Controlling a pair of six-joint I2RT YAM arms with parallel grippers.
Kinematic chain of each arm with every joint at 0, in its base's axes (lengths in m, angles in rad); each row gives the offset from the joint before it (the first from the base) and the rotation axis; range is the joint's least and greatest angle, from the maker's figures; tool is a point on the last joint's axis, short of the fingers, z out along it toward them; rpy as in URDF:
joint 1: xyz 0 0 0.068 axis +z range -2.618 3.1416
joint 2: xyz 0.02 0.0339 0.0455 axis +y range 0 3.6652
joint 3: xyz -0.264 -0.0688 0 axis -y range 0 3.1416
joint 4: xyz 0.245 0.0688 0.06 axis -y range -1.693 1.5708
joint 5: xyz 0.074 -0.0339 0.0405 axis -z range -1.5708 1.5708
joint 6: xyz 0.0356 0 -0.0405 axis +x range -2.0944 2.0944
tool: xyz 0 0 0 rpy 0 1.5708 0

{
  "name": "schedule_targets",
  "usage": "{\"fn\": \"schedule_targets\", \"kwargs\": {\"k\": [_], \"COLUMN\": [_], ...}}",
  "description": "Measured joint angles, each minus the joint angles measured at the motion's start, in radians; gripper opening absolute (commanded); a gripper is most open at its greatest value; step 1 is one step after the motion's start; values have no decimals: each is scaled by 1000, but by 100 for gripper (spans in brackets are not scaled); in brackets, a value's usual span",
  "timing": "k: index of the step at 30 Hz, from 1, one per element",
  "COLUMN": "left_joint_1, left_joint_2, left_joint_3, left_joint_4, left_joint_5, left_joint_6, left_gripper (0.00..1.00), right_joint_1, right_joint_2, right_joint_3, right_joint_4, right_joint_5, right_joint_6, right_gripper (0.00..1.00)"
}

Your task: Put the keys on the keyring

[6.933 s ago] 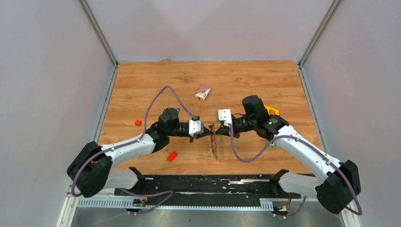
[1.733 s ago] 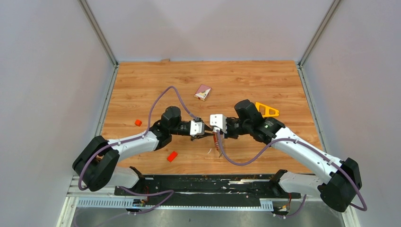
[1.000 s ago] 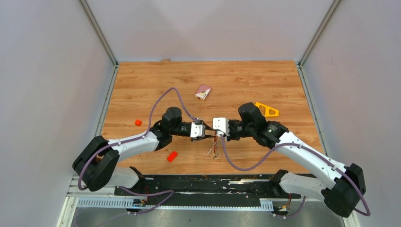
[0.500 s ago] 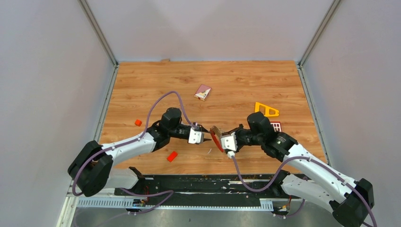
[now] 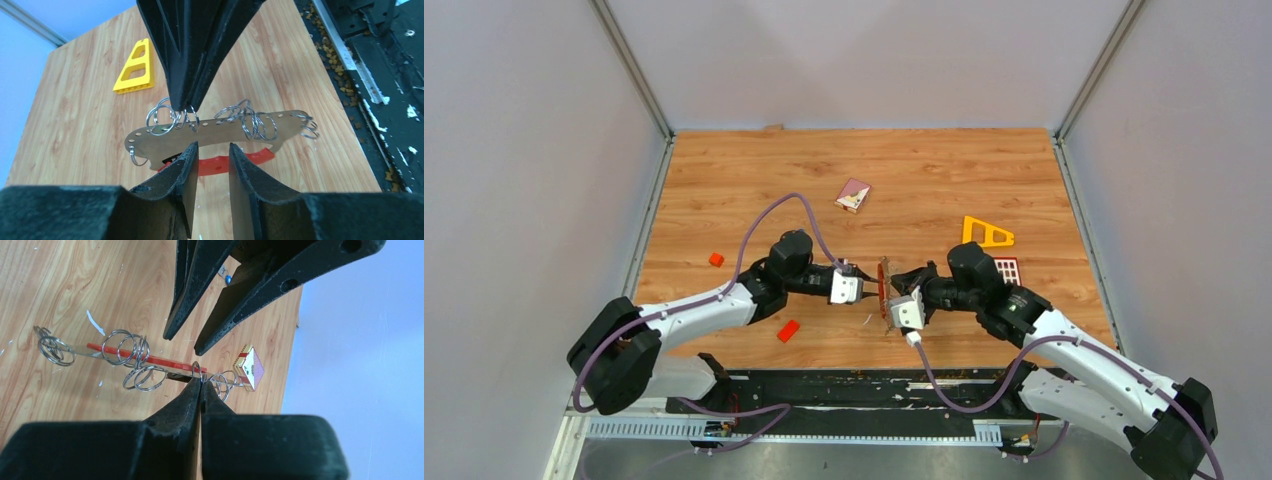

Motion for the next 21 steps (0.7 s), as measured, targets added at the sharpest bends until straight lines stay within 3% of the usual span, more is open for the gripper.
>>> {"fn": "schedule_targets", "kwargs": {"k": [21], "left_joint_1": [-27], "left_joint_2": [17], "left_joint_3": [1], "left_joint_4": [50], "left_joint_5": [-108], "left_joint_6": [-3], "left_gripper": [33], "right_joint_1": [2], "right_joint_2": [78], "right_joint_3": [47], "right_joint_4": [-18], "right_joint_5": [-16], "right_joint_6": [129], "right_gripper": [0]}}
